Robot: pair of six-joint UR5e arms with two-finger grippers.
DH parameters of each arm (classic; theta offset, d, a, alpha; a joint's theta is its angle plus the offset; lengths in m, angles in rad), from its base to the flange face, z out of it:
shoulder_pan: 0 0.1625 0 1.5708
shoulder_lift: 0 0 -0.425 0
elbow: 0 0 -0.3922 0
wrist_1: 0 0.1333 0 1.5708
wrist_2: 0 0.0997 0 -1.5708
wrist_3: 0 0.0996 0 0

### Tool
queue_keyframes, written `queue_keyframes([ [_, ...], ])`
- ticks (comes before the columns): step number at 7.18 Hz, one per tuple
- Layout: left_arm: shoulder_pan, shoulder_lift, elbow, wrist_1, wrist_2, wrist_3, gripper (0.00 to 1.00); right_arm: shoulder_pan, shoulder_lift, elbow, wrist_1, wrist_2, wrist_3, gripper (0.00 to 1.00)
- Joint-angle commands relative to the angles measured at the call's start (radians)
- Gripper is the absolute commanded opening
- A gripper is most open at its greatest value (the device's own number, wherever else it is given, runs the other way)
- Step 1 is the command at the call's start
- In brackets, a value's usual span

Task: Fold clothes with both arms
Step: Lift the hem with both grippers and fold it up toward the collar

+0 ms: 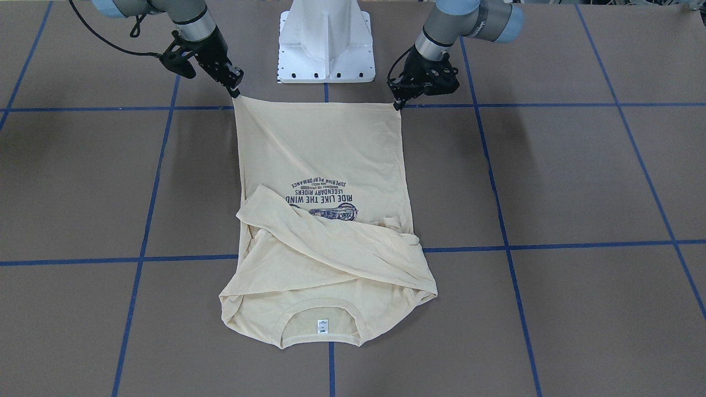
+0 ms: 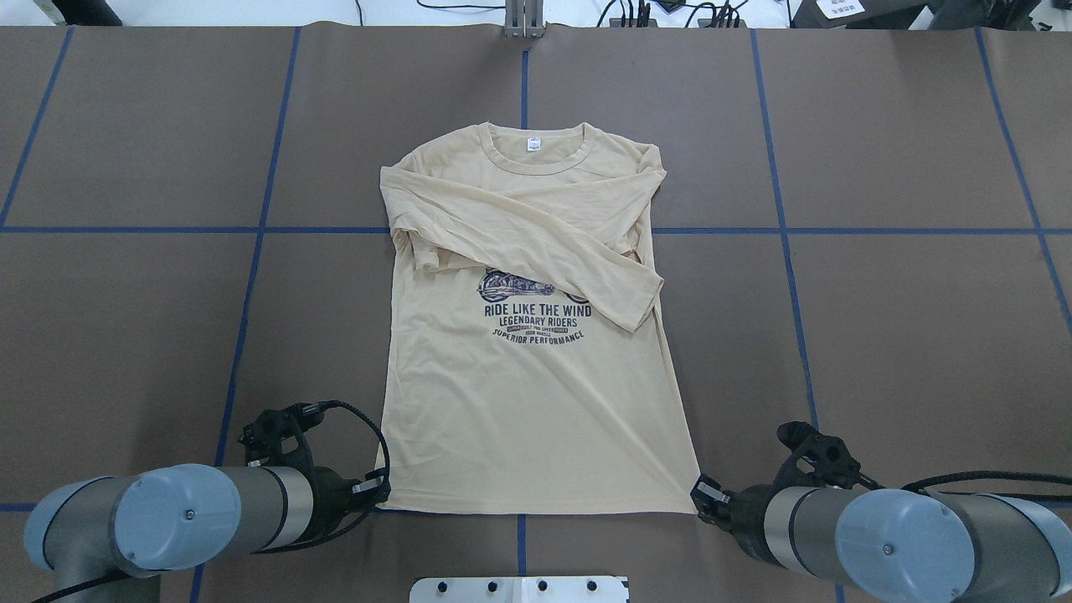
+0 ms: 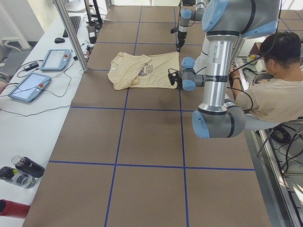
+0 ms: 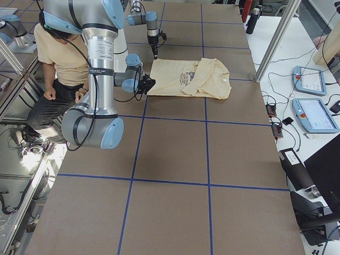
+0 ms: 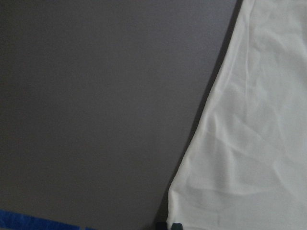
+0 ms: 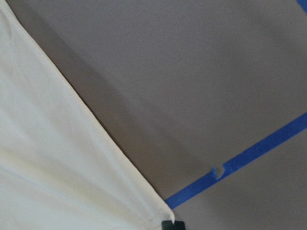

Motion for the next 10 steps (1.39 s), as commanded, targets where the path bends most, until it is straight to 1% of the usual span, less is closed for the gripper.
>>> queue_keyframes([
  [1, -0.014, 0.014, -0.110, 0.100, -0.122, -0.001, 0.00, 0.001, -0.010, 0.041, -0.003, 0.006, 0.002, 0.00],
  [2, -0.017, 0.007, -0.205, 0.229, -0.168, 0.000, 0.00, -0.003, -0.068, 0.112, -0.014, 0.015, 0.018, 0.00],
  [3, -0.021, 0.008, -0.252, 0.250, -0.169, -0.001, 0.00, -0.002, -0.108, 0.170, -0.019, 0.043, 0.020, 0.00],
  [4, -0.045, -0.006, -0.258, 0.250, -0.172, 0.002, 0.00, 0.023, -0.105, 0.190, -0.022, 0.051, 0.018, 0.00],
  [5, -0.164, -0.047, -0.254, 0.244, -0.199, 0.022, 0.00, 0.073, -0.079, 0.178, -0.023, 0.095, 0.017, 0.00],
  [6, -0.301, -0.094, -0.196, 0.248, -0.329, 0.122, 0.00, 0.198, 0.012, 0.105, -0.026, 0.160, 0.006, 0.00],
  [7, -0.417, -0.121, -0.147, 0.239, -0.385, 0.245, 0.00, 0.398, 0.163, -0.015, -0.067, 0.345, -0.052, 0.00],
  [8, -0.480, -0.180, -0.066, 0.238, -0.381, 0.301, 0.00, 0.537, 0.298, -0.099, -0.180, 0.452, -0.149, 0.00],
  [9, -0.540, -0.252, 0.034, 0.235, -0.385, 0.306, 0.00, 0.610, 0.421, -0.178, -0.300, 0.459, -0.249, 0.00],
  [10, -0.569, -0.286, 0.095, 0.231, -0.381, 0.350, 0.00, 0.682, 0.483, -0.248, -0.354, 0.463, -0.332, 0.00],
])
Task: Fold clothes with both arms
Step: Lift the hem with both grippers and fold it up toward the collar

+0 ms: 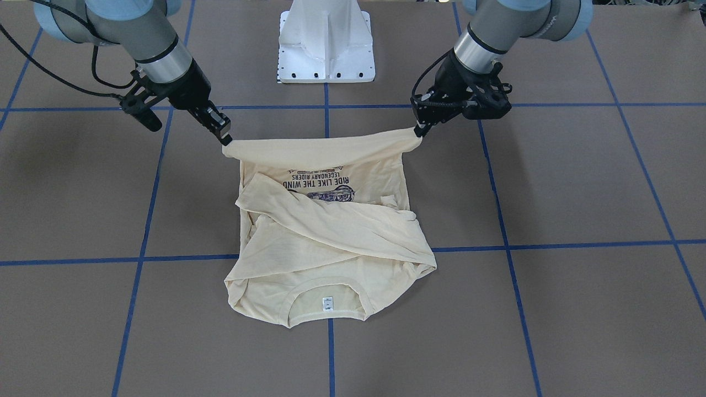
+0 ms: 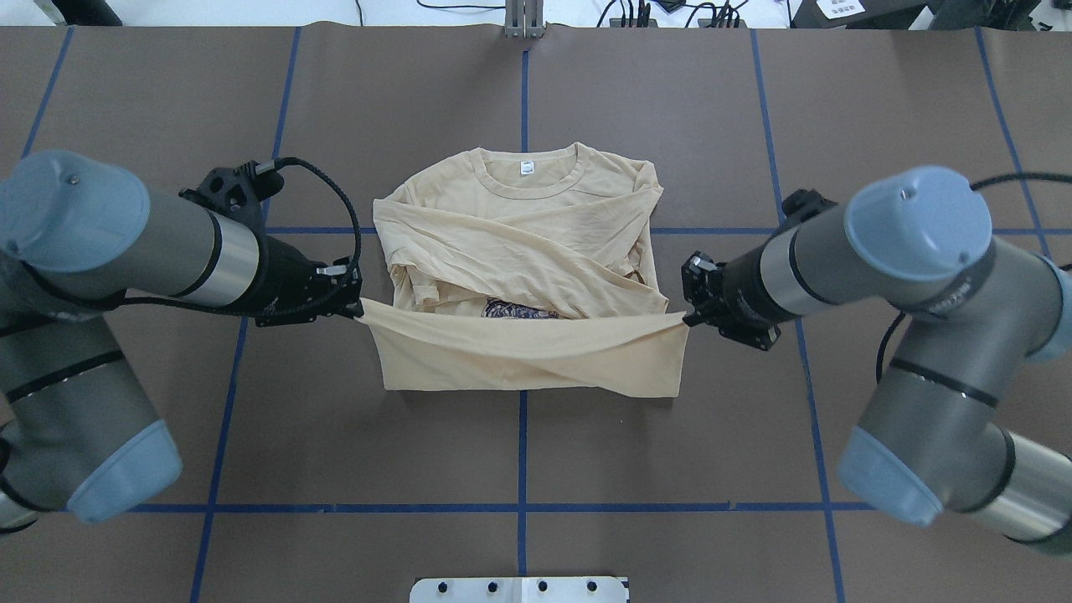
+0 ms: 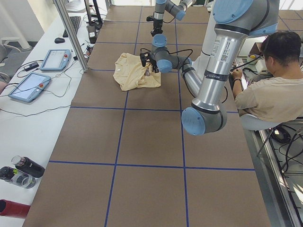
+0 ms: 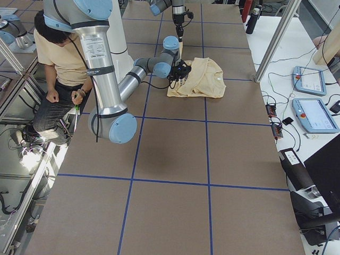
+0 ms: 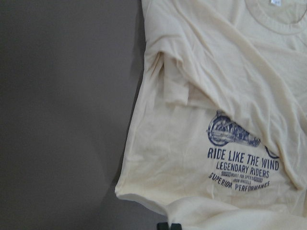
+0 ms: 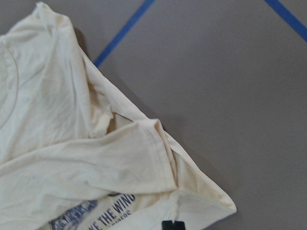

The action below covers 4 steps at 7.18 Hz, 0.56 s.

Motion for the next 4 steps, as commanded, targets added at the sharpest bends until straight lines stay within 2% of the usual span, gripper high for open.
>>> queue_keyframes([
  [1, -0.090, -0.073, 0.141, -0.022, -0.003, 0.086, 0.00, 0.146, 0.148, -0.177, -0.097, 0.027, -0.196, 0.00],
  [4, -0.119, -0.136, 0.311, -0.151, 0.002, 0.086, 0.00, 0.188, 0.349, -0.499, -0.086, 0.015, -0.338, 0.00],
])
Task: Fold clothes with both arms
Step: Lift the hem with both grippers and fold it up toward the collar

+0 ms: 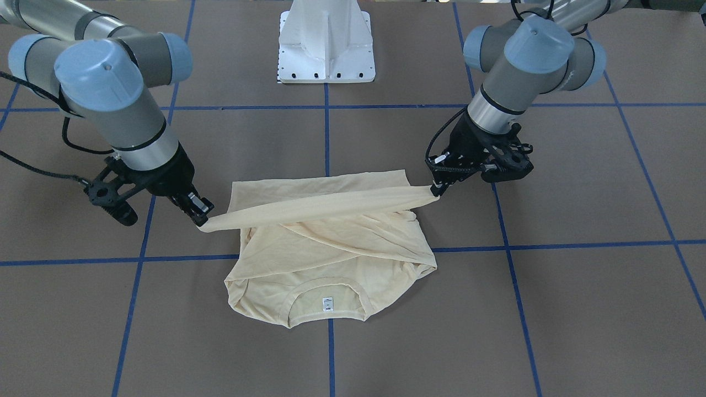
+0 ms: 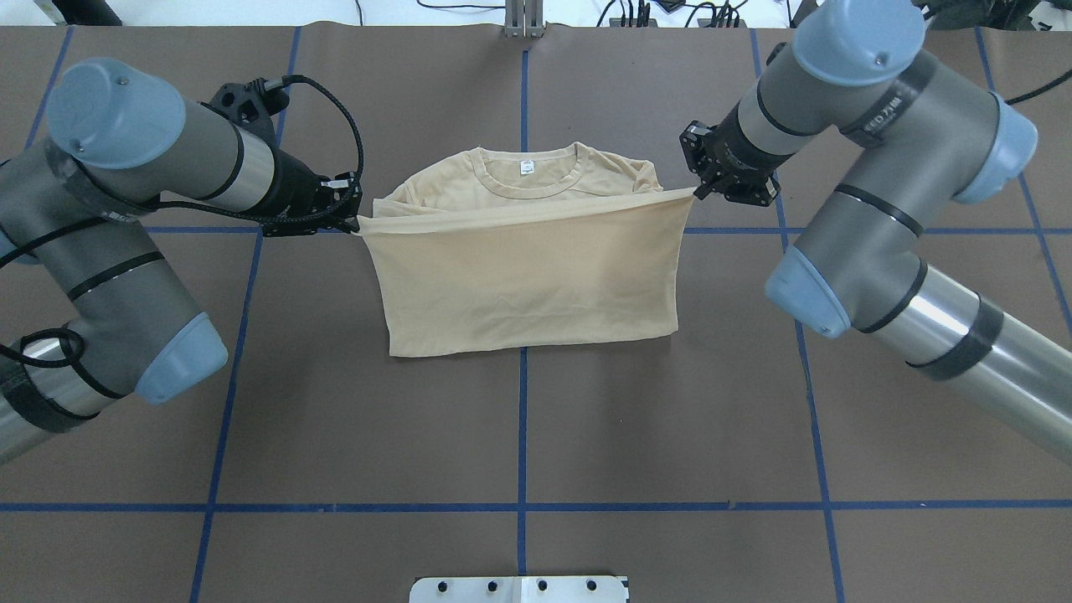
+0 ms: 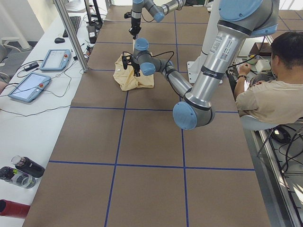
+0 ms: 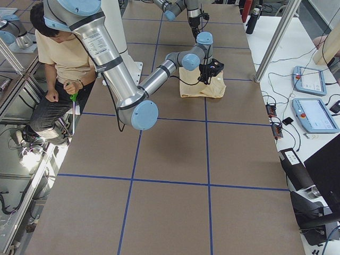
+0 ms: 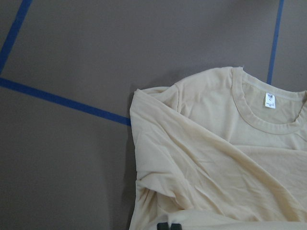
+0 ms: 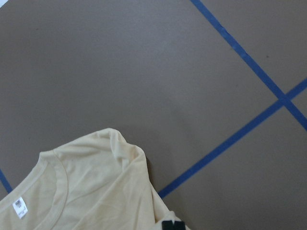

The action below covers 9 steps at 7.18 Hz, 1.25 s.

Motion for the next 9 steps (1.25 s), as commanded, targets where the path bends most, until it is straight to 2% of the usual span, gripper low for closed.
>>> queue_keyframes([
  [1, -0.026, -0.061, 0.153, -0.103, 0.005, 0.001, 0.00, 0.015, 0.149, -0.281, 0.089, -0.018, -0.094, 0.00],
  [2, -0.030, -0.091, 0.236, -0.166, 0.031, 0.001, 0.00, 0.012, 0.177, -0.401, 0.199, -0.018, -0.111, 0.00],
  [3, -0.030, -0.130, 0.311, -0.197, 0.067, 0.000, 0.00, 0.009, 0.191, -0.457, 0.224, -0.020, -0.169, 0.00],
  [6, -0.028, -0.147, 0.382, -0.227, 0.100, 0.000, 0.00, -0.034, 0.196, -0.490, 0.226, -0.070, -0.200, 0.00],
  [7, -0.026, -0.155, 0.412, -0.250, 0.106, 0.000, 0.03, -0.043, 0.196, -0.497, 0.226, -0.092, -0.202, 0.00],
  [9, -0.026, -0.155, 0.417, -0.258, 0.106, 0.000, 0.18, -0.044, 0.202, -0.503, 0.226, -0.106, -0.200, 0.03],
])
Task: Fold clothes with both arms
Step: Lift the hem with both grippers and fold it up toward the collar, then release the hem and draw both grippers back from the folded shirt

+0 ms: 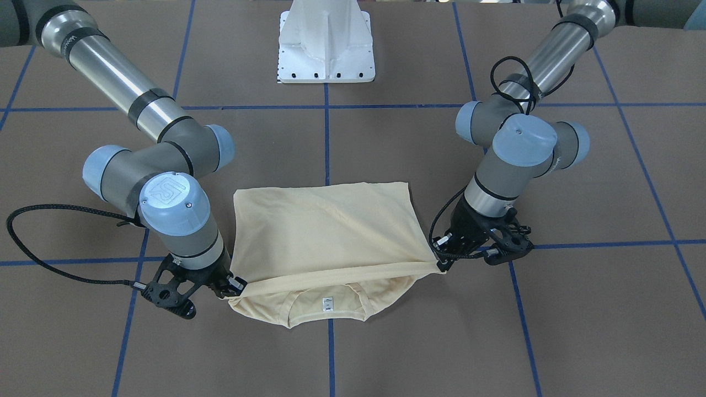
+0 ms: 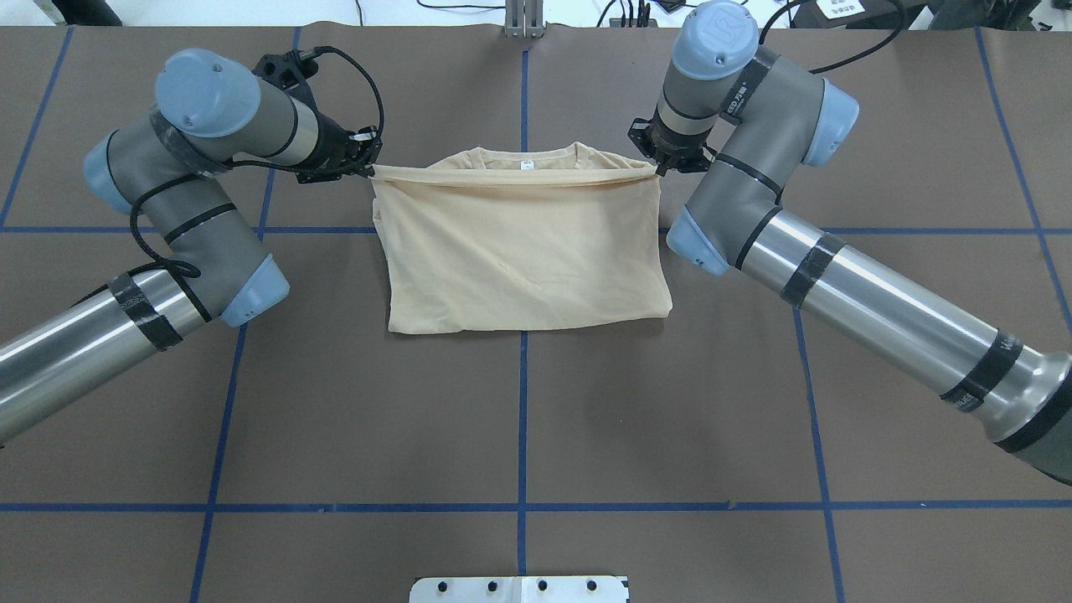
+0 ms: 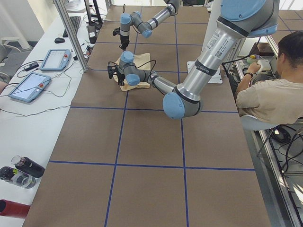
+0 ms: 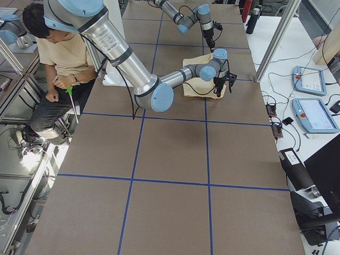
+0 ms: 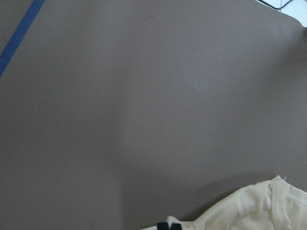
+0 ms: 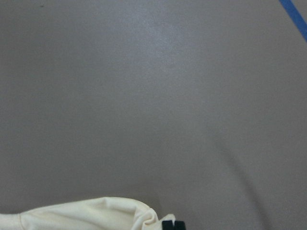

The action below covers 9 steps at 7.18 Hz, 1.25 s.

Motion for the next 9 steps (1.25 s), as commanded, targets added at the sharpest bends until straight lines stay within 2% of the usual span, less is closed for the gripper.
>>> queue_keyframes([
  [1, 0.000, -0.001, 0.007, -0.008, 0.002, 0.000, 0.23, -0.002, 0.013, -0.008, 0.000, -0.012, 0.001, 0.30],
  [2, 0.002, -0.003, 0.007, -0.009, 0.002, 0.000, 0.28, -0.002, 0.040, -0.014, 0.000, -0.012, 0.008, 0.43],
  [3, 0.002, -0.003, 0.007, -0.009, 0.002, 0.000, 0.33, -0.002, 0.051, -0.029, 0.000, -0.012, 0.008, 0.63],
  [4, 0.000, -0.003, 0.004, -0.010, 0.002, 0.000, 0.34, 0.000, 0.059, -0.028, 0.000, -0.010, 0.008, 0.78],
  [6, -0.004, 0.008, -0.035, -0.036, -0.003, -0.008, 0.35, 0.003, 0.056, 0.009, 0.002, -0.003, 0.043, 0.88],
  [7, -0.006, 0.029, -0.086, -0.035, -0.004, -0.009, 0.37, 0.003, 0.017, 0.071, 0.005, 0.002, 0.132, 0.90],
  [8, -0.006, 0.068, -0.150, -0.033, -0.004, -0.014, 0.38, -0.009, -0.081, 0.210, 0.005, 0.025, 0.184, 0.90],
  [9, -0.006, 0.100, -0.198, -0.030, -0.004, -0.012, 0.38, -0.040, -0.226, 0.395, 0.006, 0.026, 0.242, 0.90],
])
